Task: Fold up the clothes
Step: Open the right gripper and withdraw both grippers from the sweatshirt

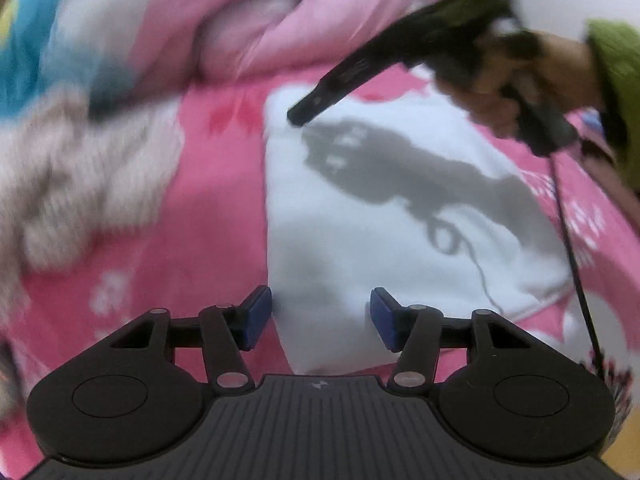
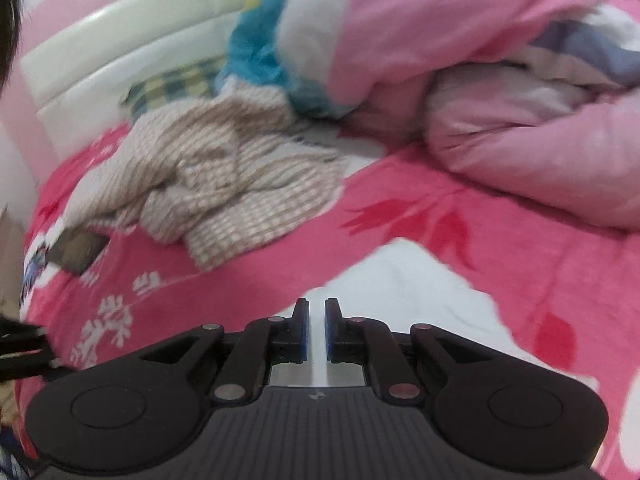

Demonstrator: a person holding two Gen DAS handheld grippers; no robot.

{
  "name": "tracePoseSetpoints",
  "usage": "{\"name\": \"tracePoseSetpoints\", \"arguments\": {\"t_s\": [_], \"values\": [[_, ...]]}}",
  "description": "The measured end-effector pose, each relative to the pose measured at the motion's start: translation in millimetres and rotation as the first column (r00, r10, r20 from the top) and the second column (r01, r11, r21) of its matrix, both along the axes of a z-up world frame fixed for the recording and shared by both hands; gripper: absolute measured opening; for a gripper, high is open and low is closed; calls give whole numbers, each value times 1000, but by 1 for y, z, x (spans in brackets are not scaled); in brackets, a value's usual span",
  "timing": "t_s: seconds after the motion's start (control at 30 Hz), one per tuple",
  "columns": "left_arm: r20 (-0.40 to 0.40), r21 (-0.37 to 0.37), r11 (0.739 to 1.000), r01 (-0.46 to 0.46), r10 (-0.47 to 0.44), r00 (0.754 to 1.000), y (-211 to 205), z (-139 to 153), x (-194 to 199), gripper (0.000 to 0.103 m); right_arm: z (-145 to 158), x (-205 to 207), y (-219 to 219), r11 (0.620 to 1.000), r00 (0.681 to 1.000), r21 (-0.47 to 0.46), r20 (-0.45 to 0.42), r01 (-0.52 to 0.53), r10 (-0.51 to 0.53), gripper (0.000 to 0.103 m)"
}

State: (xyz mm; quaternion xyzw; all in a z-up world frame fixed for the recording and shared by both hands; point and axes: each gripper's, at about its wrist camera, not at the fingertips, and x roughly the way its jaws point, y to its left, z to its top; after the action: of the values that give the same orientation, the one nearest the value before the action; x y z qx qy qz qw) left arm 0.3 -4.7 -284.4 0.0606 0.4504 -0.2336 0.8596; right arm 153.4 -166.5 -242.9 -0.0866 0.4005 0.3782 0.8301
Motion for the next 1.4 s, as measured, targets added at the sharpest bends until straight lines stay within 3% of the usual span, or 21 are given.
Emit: {"name": "tracePoseSetpoints", "arguments": {"t_s": [0.07, 0.13, 0.23, 0.37, 0.47, 0.6, 0.7, 0.73, 0.8, 0.87, 0.9, 0.97, 1.1, 1.17, 1.23, 1.3, 1.4], "values": [[-78, -57, 997, -51, 47, 996, 8, -12, 11, 58, -12, 6, 7, 998, 1000, -69, 19, 0, 1, 6], [-148, -123, 985, -118, 100, 984, 18, -19, 16, 58, -34, 27, -2, 976, 988, -163, 60, 147, -139, 6], [-169, -153, 979, -136, 110, 979, 24, -20, 14, 58, -36, 53, -33, 936, 941, -107, 1, 336, -338, 6], [-179, -179, 976, -122, 90, 980, 28, -23, 9, 58, -6, 43, -21, 968, 968, -19, 34, 249, -248, 9], [-172, -180, 979, -94, 63, 983, 26, -25, 8, 58, -13, 54, -3, 980, 980, -25, -3, 198, -198, 22], [-169, -189, 978, -83, 51, 984, 27, -26, 7, 58, -30, 75, 16, 986, 986, -37, -49, 160, -162, 25], [-168, -199, 977, -82, 48, 985, 29, -26, 5, 58, -48, 81, 23, 973, 984, -152, 5, 175, -177, 18], [-166, -202, 976, -80, 46, 985, 30, -27, 4, 58, -52, 86, 19, 961, 974, -161, 10, 227, -228, 0], [-166, -208, 975, -76, 41, 985, 31, -27, 4, 58, -57, 97, 10, 931, 946, -174, 23, 322, -323, 0], [-168, -215, 974, -71, 35, 985, 32, -29, 4, 58, -37, 88, 3, 942, 948, -102, 45, 319, -316, 0], [-168, -217, 974, -68, 31, 985, 32, -29, 4, 58, -28, 83, 1, 948, 950, -66, 53, 311, -308, 0], [-165, -221, 973, -60, 24, 986, 33, -30, 3, 58, -12, 67, 5, 980, 979, -1, 23, 200, -200, 0], [-151, -223, 974, -37, 3, 988, 33, -30, 1, 58, -32, 54, 29, 995, 998, -89, -38, 49, -52, 0], [-145, -216, 976, -15, -17, 989, 34, -28, -1, 58, -53, 67, 25, 962, 977, -175, 0, 209, -212, 0], [-146, -213, 977, 2, -34, 989, 38, -25, -4, 58, -45, 73, 3, 919, 924, -114, -8, 378, -381, 0], [-148, -210, 978, 19, -51, 988, 44, -21, -7, 57, -23, 57, -16, 905, 908, -75, 21, 419, -419, 0], [-152, -197, 979, 47, -78, 985, 51, -18, -9, 57, 12, 15, -28, 935, 936, -52, -25, 350, -352, 0]]}}
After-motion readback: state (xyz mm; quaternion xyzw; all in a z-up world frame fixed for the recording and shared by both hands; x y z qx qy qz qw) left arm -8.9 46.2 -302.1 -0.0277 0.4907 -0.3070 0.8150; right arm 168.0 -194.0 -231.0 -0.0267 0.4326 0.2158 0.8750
